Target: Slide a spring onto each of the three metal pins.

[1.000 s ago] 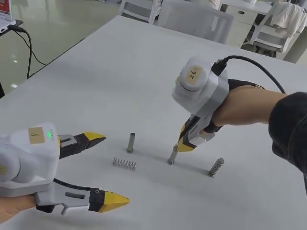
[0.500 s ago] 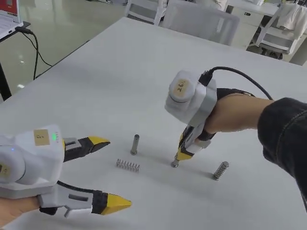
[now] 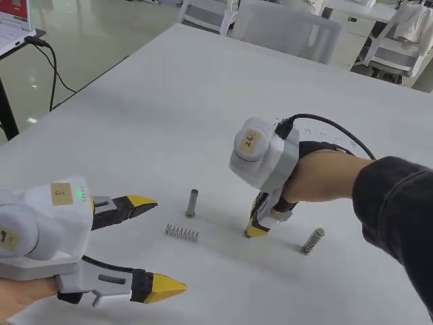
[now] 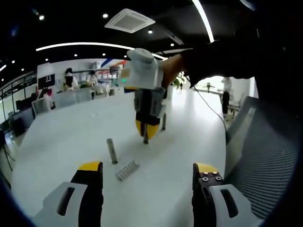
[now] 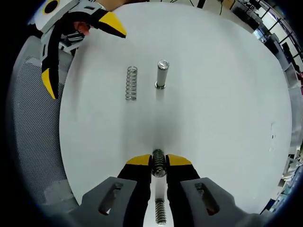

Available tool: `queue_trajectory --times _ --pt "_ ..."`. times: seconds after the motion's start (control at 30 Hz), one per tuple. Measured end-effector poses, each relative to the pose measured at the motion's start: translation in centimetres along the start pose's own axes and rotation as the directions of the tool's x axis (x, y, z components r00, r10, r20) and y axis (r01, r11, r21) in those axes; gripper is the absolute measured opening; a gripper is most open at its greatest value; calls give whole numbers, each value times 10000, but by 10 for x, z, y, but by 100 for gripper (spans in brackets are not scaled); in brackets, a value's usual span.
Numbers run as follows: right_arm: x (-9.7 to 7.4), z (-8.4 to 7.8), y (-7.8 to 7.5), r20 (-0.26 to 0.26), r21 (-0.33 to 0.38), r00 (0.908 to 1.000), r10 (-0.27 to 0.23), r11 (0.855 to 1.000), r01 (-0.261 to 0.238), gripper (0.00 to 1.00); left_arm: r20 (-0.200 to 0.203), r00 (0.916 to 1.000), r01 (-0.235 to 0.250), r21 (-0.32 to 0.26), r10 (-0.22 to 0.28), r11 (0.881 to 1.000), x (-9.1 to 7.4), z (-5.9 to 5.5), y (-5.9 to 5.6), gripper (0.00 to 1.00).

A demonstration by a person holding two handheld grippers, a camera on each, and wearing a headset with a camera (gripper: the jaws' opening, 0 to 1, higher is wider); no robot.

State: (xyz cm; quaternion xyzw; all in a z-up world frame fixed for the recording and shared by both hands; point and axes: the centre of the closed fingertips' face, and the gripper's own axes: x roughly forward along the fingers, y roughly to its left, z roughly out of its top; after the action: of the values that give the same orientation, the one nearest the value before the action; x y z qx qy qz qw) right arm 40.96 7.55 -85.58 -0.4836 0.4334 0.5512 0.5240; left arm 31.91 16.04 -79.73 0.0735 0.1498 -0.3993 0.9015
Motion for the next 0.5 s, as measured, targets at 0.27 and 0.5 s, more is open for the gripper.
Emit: queue_trajectory --times 0.27,0.5 --pt "0 -2 1 69 -78 10000 -29 10000 29 10 -39 10000 21 -20 -21 10000 1 -1 -1 73" --pt "-8 7 1 446 -141 9988 -212 9997 218 15 -83 9999 72 -25 -72 10000 2 -3 -2 72"
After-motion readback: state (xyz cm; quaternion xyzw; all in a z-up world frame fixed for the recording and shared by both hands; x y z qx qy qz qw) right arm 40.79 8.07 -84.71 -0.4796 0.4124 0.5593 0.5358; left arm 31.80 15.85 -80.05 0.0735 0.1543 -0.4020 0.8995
